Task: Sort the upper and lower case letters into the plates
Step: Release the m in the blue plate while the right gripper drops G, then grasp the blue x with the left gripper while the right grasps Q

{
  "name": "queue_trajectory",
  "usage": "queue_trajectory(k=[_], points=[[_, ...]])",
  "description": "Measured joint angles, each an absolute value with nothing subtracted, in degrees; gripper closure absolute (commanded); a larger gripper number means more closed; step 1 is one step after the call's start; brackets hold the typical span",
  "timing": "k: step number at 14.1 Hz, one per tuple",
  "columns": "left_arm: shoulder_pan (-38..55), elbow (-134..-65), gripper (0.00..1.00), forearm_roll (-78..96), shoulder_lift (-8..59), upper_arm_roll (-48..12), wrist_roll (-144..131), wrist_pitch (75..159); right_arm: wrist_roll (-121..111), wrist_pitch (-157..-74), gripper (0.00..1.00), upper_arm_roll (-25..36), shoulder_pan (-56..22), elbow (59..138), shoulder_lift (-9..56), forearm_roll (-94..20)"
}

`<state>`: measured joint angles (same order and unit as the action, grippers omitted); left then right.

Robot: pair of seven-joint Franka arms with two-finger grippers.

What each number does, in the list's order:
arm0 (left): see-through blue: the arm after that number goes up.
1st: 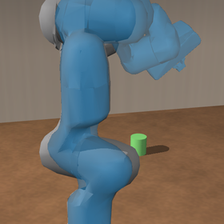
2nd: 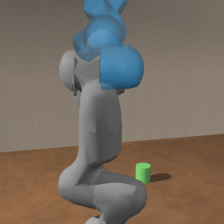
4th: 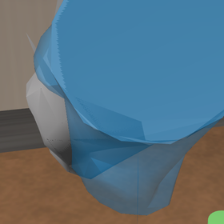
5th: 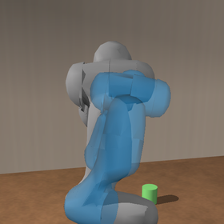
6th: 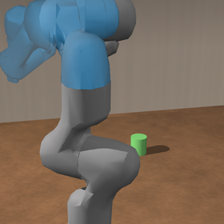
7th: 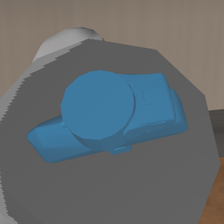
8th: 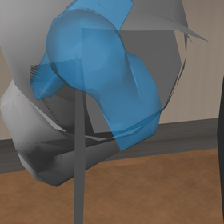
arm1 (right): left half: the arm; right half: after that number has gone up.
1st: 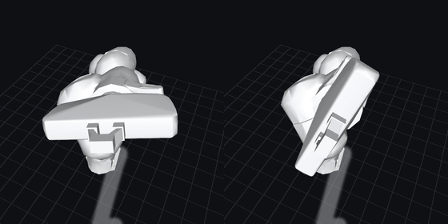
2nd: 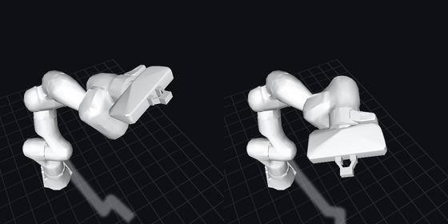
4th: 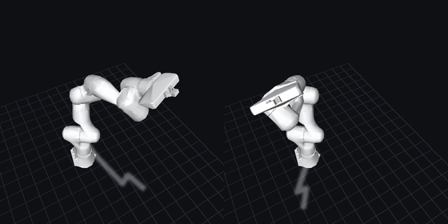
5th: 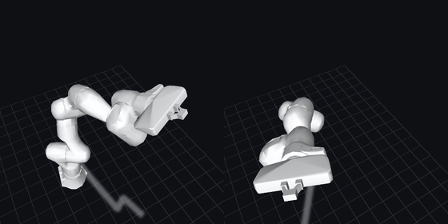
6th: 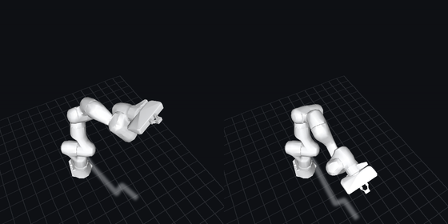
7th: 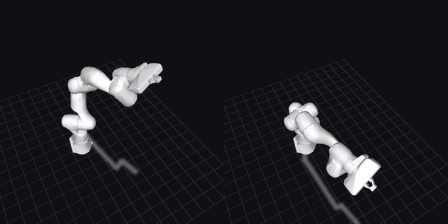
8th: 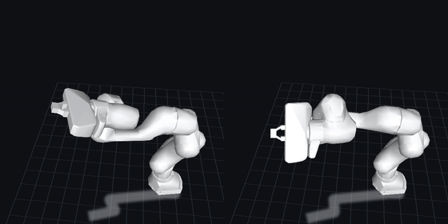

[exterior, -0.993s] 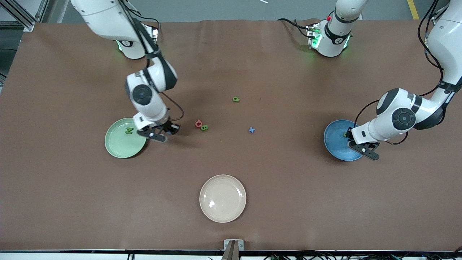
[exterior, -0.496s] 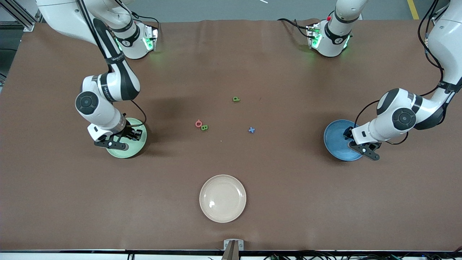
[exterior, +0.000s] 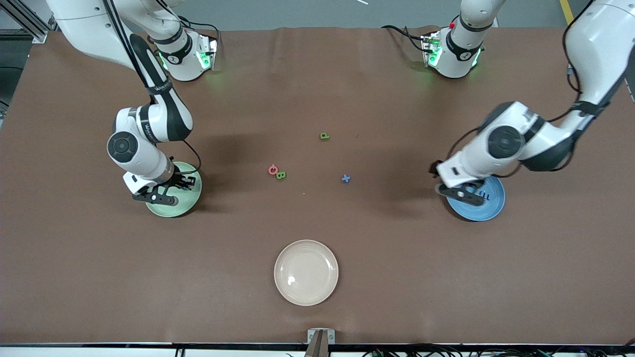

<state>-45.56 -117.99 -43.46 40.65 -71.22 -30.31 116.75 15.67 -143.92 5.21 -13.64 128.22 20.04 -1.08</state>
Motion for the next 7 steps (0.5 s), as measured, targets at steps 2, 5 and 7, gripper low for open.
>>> queue_trajectory(k=[2,5,7], points=[[-37.59,-117.33,0.0,-42.28,40.7,-70.75,-40.07,116.76,15.67,-144.17,0.69,5.18,-13.62,128.36,20.97,-1.08],[-24.64,-114.66,0.0,-41.96,40.74,-67.31,-52.68,116.95,15.69,-144.3,0.0,5.13,-13.61,128.39,21.38,-1.08],[-16.43,-112.3,0.01,-41.85,40.79,-62.9,-58.79,118.27,15.74,-144.3,0.0,5.08,-13.61,128.15,21.27,-1.1]])
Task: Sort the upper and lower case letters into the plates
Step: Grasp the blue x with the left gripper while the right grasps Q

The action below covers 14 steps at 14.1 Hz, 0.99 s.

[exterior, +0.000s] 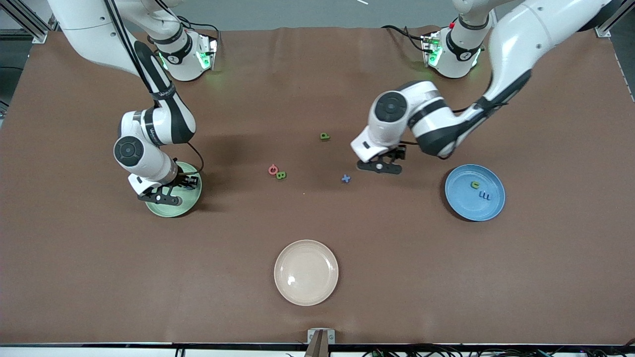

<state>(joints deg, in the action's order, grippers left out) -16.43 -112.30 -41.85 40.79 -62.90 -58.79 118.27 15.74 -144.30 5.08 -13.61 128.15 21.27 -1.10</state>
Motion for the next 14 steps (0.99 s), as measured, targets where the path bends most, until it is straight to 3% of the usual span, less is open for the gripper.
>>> queue_trajectory(k=[3,7,11,14], points=[[-9.33,-111.33,0.01,-41.75,41.26,-56.97,-65.02,125.71,16.95,-142.57,0.0,4.45,-13.66,127.18,20.06,-1.12],[-7.49,-110.42,0.02,-41.75,42.85,-51.76,-65.33,130.69,30.04,-133.88,0.0,1.36,-16.96,122.51,17.46,-1.14],[4.15,-105.14,0.02,-41.55,44.16,-41.61,-66.28,131.42,46.17,-135.81,0.0,0.58,-25.45,121.83,17.51,-1.15],[7.77,-102.17,0.02,-41.53,45.92,-40.29,-68.56,131.4,54.1,-141.62,0.0,0.57,-29.81,122.52,20.21,-1.15]])
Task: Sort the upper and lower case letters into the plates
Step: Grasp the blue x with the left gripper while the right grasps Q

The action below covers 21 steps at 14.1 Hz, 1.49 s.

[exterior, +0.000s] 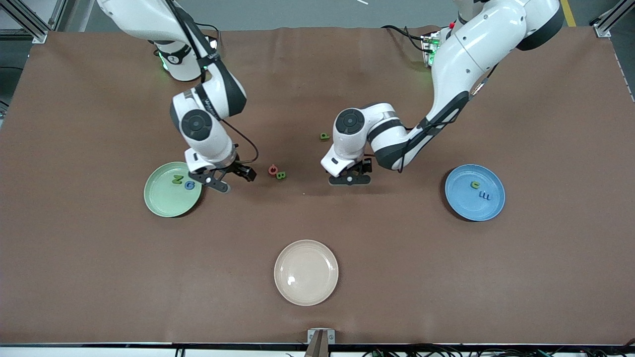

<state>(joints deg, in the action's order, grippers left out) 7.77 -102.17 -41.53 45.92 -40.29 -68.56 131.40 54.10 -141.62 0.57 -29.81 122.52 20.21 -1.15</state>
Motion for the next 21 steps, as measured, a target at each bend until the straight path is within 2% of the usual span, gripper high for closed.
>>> queue_trajectory(k=[2,4,11,16,19,21], points=[[7.51,-101.52,0.08,-41.52,46.51,-40.25,-68.58,131.57,56.82,-145.46,0.0,0.58,-31.31,122.71,23.55,-1.13],[7.22,-101.34,0.23,-41.52,46.86,-40.16,-68.58,132.34,58.32,-147.87,0.0,0.59,-32.15,122.68,25.94,-1.12],[7.13,-101.21,0.37,-41.52,47.36,-40.06,-68.58,133.48,63.28,-150.97,0.0,0.66,-36.11,122.66,28.57,-1.07],[7.04,-101.16,0.55,-41.52,47.43,-40.05,-68.58,133.6,65.58,-151.5,0.0,0.87,-37.93,122.6,28.88,-1.04],[7.0,-101.15,0.56,-41.52,47.47,-40.04,-68.58,133.6,66.32,-151.5,0.0,0.89,-39.03,122.59,28.88,-1.03],[6.97,-101.15,0.56,-41.52,47.66,-40.0,-68.58,133.6,66.45,-151.5,0.11,0.9,-39.23,122.59,28.88,-1.03]])
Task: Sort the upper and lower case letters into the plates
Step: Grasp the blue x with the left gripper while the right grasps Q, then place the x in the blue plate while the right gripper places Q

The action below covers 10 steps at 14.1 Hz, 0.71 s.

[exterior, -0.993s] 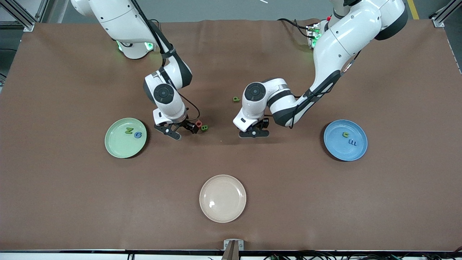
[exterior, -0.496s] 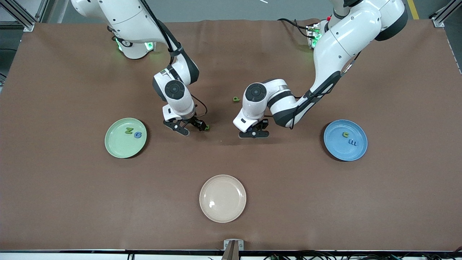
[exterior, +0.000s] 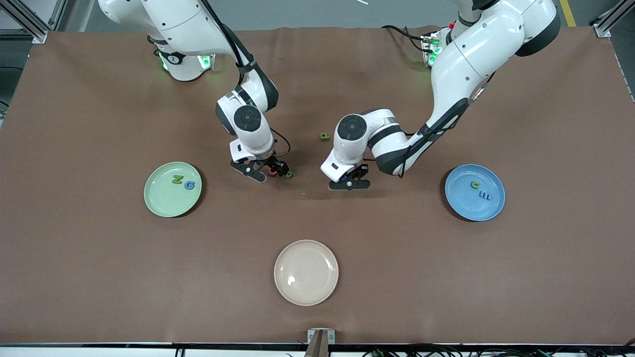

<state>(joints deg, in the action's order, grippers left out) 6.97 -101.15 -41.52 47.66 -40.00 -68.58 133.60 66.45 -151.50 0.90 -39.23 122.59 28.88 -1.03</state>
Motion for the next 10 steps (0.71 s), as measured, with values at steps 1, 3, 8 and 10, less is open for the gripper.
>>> queue_trajectory(k=[1,3,8,10], points=[[6.94,-101.13,0.56,-41.52,47.72,-40.01,-68.58,133.63,66.46,-151.54,0.2,0.9,-39.23,122.55,28.88,-1.03],[6.94,-101.11,0.68,-41.52,47.72,-40.01,-68.58,133.63,66.46,-151.58,0.39,0.89,-39.27,122.36,28.82,-1.02],[6.92,-101.03,0.81,-41.52,47.72,-40.06,-68.57,133.67,66.46,-151.42,0.97,0.91,-39.3,121.95,28.64,-1.02],[6.89,-101.03,0.85,-41.52,47.73,-40.08,-68.57,133.67,66.46,-151.42,1.0,1.08,-39.3,121.94,28.63,-1.02]])
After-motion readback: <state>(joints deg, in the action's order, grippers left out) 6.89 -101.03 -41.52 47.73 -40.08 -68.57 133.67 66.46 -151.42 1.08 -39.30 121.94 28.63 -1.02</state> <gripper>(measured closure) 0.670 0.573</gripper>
